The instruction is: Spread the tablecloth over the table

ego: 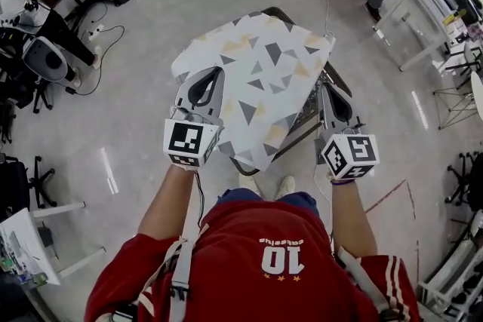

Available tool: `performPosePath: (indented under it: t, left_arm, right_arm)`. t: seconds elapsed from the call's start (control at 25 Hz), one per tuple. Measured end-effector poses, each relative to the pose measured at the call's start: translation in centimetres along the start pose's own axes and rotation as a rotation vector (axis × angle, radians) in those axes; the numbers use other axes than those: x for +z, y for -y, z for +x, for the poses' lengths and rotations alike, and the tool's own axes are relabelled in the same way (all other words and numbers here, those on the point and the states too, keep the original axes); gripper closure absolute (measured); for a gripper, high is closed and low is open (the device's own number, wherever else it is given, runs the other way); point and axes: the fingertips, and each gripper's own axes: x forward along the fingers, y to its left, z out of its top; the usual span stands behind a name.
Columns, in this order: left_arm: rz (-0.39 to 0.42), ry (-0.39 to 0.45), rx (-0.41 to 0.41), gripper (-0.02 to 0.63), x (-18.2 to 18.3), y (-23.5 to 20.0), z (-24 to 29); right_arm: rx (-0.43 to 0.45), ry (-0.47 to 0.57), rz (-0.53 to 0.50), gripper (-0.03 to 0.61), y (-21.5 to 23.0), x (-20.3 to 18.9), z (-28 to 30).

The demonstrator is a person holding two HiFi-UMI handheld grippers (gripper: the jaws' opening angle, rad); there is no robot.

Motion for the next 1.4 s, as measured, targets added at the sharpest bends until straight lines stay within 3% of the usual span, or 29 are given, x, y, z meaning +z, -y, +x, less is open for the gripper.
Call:
performPosePath:
  t: [0.28, 0.64, 0.88, 1.12, 1.4]
  left_arm:
    - [-0.001, 0.004, -0.029, 0.607, 0.6, 2.8, -1.1]
    - [0.004, 0.001, -0.066, 0.607, 1.2, 7.8, -2.9]
    - [0.029, 0.001, -0.081, 0.607, 2.1, 10.6, -5.4]
    - [0.026, -0.013, -0.063, 0.607, 2.9, 12.6, -9.1]
    - [0.045, -0.051, -0.084, 0.607, 0.9, 14.5, -13.8]
  right_arm:
    - [0.033, 0.012, -0.034, 0.557, -0.1, -0.4, -2.4]
    - [0.066, 0.043, -0.017, 0.348, 0.3, -1.1, -7.4]
    - [0.043, 0.019, -0.007, 0.334, 0.0, -3.9, -11.4]
    - [0.065, -0.040, 0.012, 0.334, -2.8, -9.1, -14.2]
    - [0.052, -0.171, 0.042, 0.334, -7.5, -20.7, -16.9]
